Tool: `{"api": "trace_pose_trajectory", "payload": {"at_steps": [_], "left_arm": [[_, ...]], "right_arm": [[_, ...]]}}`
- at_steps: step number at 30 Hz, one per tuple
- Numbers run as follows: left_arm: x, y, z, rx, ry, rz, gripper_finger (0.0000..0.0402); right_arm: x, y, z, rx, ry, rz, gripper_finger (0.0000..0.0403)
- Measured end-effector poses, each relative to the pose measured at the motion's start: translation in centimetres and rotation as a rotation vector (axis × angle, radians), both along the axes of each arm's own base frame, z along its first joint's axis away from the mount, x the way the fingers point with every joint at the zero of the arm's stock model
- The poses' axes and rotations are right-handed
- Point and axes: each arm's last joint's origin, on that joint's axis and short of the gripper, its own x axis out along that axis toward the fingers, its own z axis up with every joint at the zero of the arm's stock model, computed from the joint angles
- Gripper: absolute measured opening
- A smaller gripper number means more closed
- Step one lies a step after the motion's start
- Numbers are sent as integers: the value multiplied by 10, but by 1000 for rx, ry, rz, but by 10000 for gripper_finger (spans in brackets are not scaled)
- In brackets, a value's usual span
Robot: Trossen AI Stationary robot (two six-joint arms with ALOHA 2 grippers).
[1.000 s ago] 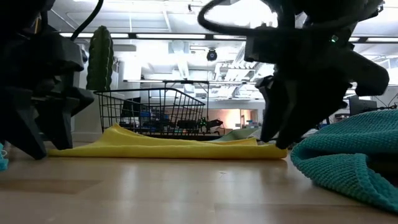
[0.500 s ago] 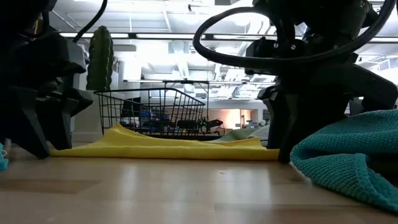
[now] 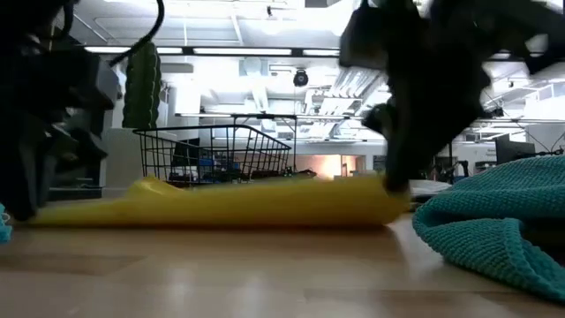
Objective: Fold microfiber towels
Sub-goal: Fold the left yellow microfiber cloth
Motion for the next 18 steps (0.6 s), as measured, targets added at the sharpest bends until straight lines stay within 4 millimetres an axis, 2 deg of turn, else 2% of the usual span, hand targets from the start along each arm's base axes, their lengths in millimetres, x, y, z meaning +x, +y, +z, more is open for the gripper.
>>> {"api": "trace_pose_trajectory", "payload": {"at_steps": [4,8,15,18], "left_arm": [[4,-7,26,-9,-43,-8,2],[4,-4,44,53,-74,25,1],[2,19,65,223,-166,110,1],[3,33,67,263,-149,142,0]], "right_arm": [[2,4,10,-7,16,9,2],[4,2,16,-61,6,-23,1],[0,-6,14,-185,33,-100,1],[-2,-9,14,-232,45,-132,0]]}}
